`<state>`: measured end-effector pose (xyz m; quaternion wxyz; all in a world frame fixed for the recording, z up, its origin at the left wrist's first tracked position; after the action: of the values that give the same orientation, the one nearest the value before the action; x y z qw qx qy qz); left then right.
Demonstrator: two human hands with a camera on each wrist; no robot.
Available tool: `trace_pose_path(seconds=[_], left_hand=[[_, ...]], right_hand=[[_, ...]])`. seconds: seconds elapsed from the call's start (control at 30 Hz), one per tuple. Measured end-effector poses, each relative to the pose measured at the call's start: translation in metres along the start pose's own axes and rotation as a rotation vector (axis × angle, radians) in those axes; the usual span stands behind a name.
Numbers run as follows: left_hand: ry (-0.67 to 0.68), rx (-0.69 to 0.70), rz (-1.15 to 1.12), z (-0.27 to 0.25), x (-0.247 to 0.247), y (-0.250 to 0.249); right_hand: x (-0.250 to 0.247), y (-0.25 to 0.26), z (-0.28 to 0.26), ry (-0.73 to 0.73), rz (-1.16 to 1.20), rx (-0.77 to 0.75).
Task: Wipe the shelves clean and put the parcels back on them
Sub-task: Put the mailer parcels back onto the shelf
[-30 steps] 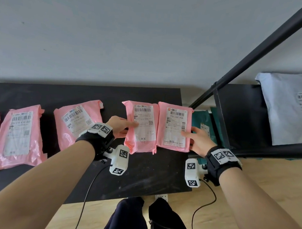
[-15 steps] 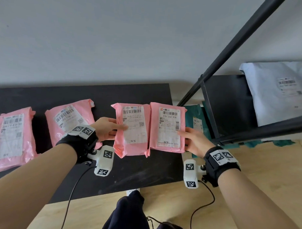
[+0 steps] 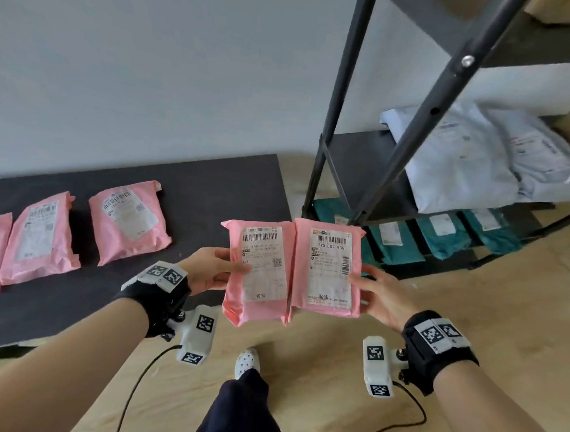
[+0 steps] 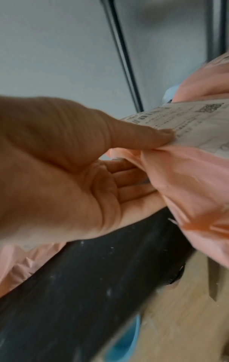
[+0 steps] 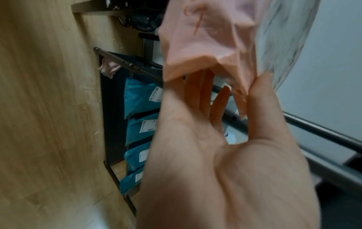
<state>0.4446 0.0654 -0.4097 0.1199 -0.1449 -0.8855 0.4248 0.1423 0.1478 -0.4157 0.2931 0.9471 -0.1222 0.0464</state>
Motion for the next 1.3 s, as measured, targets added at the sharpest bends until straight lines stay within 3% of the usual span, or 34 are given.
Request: trace_pose_path(seconds=[0.17,0.33,0.63,0.87,1.3], left_hand=[[0.064,0.033,0.078,-0.036,0.103,0.024],[0.166,0.035,0.154,-0.049,0.214,0.040],[0.325,0.071,0.312,-0.006,0.387,0.023],[0.384,0.026,0.326,0.085,0.507,0.007],[0.341,-0.081,0.322,0.213,0.685,-0.044]], right_hand=[[-0.081,-0.061,-0.066,-0.004,0.055,-0.064],[-0.171,-0.118,-0.128,-0.121,0.163,-0.117],[-0.333,-0.151,-0.187,-0.281,0.319,-0.206],[-0.474,-0.117,-0.179,-0.286,0.387,-0.219],[-0.715,-0.006,-0.151,-0.318,0.348,-0.123]])
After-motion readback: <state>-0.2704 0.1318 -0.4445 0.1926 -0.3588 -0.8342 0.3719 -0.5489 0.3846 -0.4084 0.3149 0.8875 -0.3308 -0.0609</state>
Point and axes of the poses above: each hand's wrist, its own z-axis towards the middle knuckle, its own x-axis out of the palm, y = z × x, the point moved 3 cm from there along z, towards the middle knuckle, and after that the axes turned 11 degrees about x, right-handed, at the moved point
